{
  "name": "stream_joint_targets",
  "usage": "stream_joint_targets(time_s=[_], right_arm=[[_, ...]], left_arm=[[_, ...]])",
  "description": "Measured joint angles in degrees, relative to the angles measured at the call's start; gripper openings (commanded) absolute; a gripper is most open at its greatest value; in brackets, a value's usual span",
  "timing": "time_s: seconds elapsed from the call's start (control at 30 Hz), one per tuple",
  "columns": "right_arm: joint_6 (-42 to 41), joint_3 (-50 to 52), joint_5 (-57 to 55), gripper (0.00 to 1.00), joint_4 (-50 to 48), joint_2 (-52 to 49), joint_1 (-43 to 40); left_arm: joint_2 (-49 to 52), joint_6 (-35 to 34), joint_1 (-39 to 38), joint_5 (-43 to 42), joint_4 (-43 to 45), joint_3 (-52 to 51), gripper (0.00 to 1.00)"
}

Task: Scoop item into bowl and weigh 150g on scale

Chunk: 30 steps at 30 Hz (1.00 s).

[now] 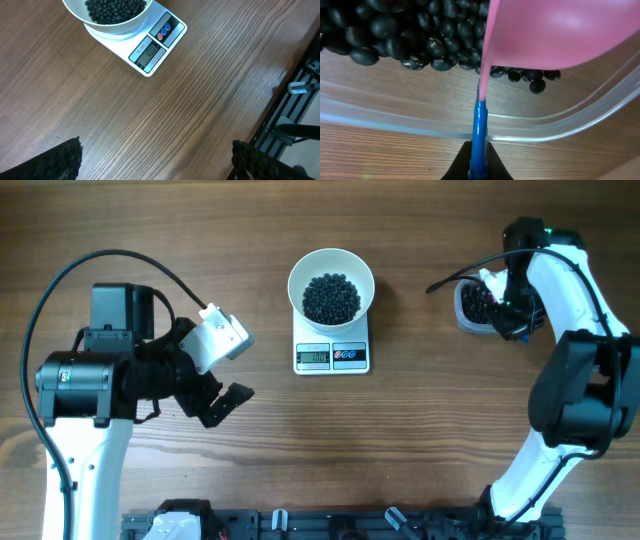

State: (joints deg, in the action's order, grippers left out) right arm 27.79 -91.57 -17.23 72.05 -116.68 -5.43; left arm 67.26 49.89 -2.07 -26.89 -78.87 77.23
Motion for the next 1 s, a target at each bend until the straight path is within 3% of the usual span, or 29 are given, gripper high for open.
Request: stream_joint_targets(time_s=[0.47, 1.0], right_arm=[[0.57, -4.7, 11.26, 0.04, 5.53, -1.14, 0.63], [0.59, -5.22, 33.97, 0.04, 8.66, -1.31, -7.87]], left_arm=[[0.0, 0.0, 0.0, 0.0, 0.04, 0.0, 1.0], [0.0, 0.0, 0.0, 0.0, 0.02, 0.0, 1.0]])
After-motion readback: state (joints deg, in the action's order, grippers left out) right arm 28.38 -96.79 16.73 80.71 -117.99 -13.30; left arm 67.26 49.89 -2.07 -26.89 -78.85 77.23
